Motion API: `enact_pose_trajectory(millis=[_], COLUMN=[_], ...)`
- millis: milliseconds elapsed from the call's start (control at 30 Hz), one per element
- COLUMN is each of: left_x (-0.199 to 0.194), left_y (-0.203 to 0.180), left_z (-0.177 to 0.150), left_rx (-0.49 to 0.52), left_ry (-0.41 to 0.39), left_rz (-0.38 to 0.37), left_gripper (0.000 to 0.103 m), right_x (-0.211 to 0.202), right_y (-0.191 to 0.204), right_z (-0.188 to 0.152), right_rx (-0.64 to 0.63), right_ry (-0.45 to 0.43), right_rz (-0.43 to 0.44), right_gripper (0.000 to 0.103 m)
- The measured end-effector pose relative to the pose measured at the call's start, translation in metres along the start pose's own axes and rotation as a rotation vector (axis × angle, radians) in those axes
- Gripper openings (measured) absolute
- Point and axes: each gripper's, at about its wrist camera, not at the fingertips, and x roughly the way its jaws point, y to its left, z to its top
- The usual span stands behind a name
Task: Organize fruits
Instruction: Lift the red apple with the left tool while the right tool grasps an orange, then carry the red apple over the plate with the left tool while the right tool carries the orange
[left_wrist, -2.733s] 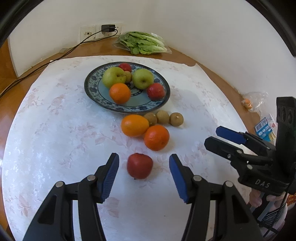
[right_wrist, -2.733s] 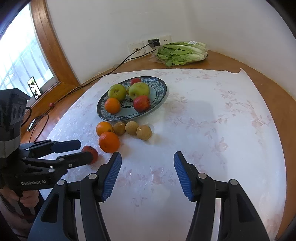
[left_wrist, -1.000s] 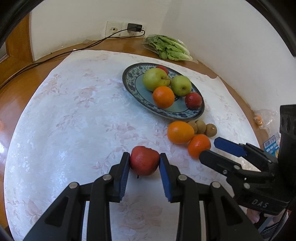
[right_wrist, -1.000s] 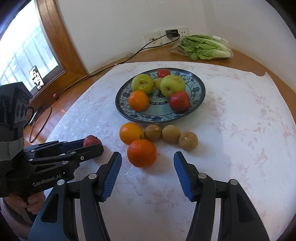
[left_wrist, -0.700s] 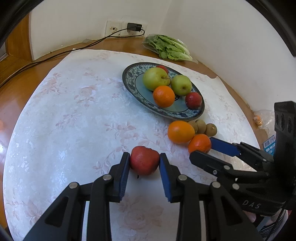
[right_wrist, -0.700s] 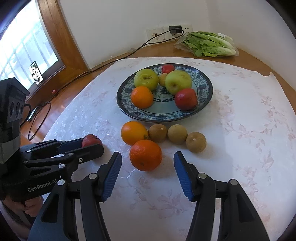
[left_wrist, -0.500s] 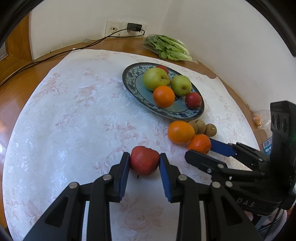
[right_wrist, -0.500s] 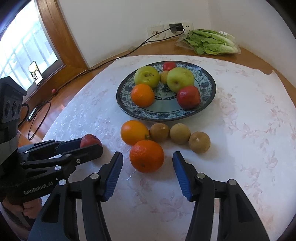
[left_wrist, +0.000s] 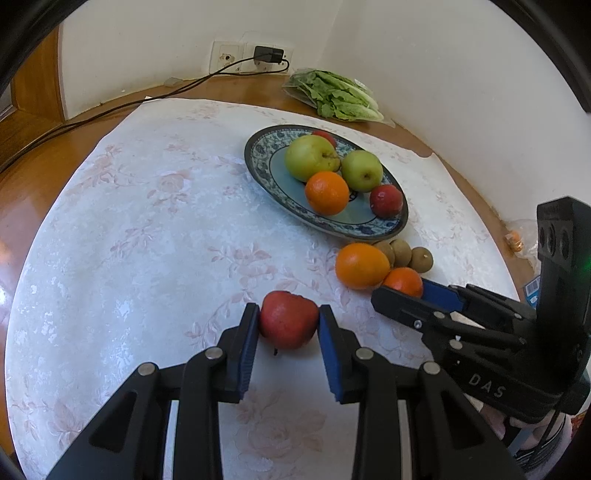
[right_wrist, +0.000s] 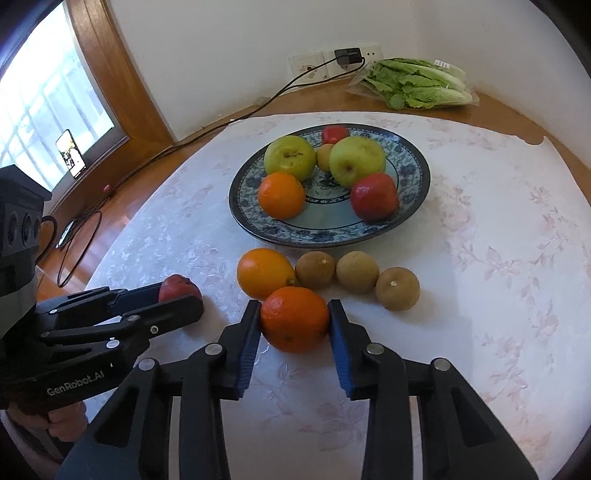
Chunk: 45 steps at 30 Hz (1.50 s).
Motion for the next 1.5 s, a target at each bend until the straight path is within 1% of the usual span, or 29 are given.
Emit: enact_pose_trajectory(millis=[367,667,900,1100,1267,1500], left_x=[-0.005,-0.009,-0.018,-0.022,-0.020,-0.025], left_y=[-0.005,-0.014,-0.027,-0.035,-0.040,-0.045], left_z=[0.002,0.011,0.023,0.030,0.036,0.045], left_rx=[0.019,0.024,0.053,0.066,0.066,0.080], left_ry=[-0.015,-0.008,-0.017,-0.028,-0.013,-0.033], left_rz=[0.000,-0.044,-0.065,-0.065,-0.078,-0.052], left_gripper=[0.033,0.033,0.033,0.033,0.033,0.033], right_x=[-0.013,-0.029,-0.033,-0.040,-0.048,-0.056], right_y=[-0.009,-0.024,-0.028,-0.031,-0.032,-0.035], right_z=[-0.004,-0.001,0.003,0.007,0.012,0.021], right_rx=[0.013,0.028,0.018,0.007,-0.015,-0.032], right_ry=[-0.020,-0.036,-0.031,-0.041,-0.048,-0.064], right_rz=[0.000,-0.003,0.001,-0.006,-0.008,-0.008], right_gripper=[0.036,0.036,0.036,0.036,0.036,0.036])
